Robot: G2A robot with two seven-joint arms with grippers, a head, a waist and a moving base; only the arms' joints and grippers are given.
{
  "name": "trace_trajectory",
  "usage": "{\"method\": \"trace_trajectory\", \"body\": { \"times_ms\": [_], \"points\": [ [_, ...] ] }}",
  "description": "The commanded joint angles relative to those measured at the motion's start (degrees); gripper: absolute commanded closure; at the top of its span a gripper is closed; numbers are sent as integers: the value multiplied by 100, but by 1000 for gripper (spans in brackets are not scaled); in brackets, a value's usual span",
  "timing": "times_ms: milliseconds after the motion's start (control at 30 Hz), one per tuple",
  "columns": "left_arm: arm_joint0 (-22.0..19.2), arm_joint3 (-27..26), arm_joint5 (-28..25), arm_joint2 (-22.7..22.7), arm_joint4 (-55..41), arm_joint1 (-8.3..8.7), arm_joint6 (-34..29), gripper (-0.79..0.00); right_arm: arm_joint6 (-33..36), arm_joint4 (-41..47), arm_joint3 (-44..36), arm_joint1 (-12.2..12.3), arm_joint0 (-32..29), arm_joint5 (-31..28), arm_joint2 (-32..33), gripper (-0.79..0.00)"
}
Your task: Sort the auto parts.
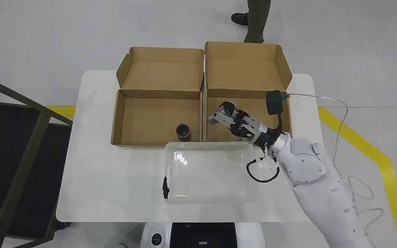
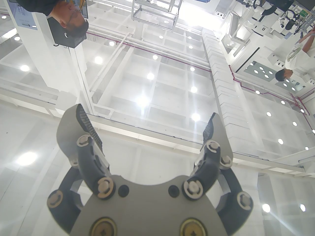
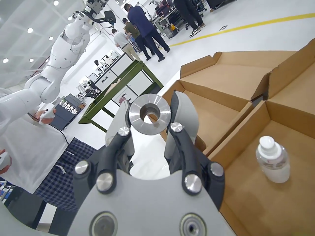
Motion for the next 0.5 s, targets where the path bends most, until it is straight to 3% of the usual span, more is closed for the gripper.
{"method": "trace_trajectory", "body": {
  "times_ms": [0,467],
  "points": [
    [0,0,0,0,0,0,0,-785,-18,-99,72,-18,88,20,-90,0],
    [0,0,0,0,0,0,0,-785,-274,-1249,881,-297,1177,468,-1203,0]
  ]
}}
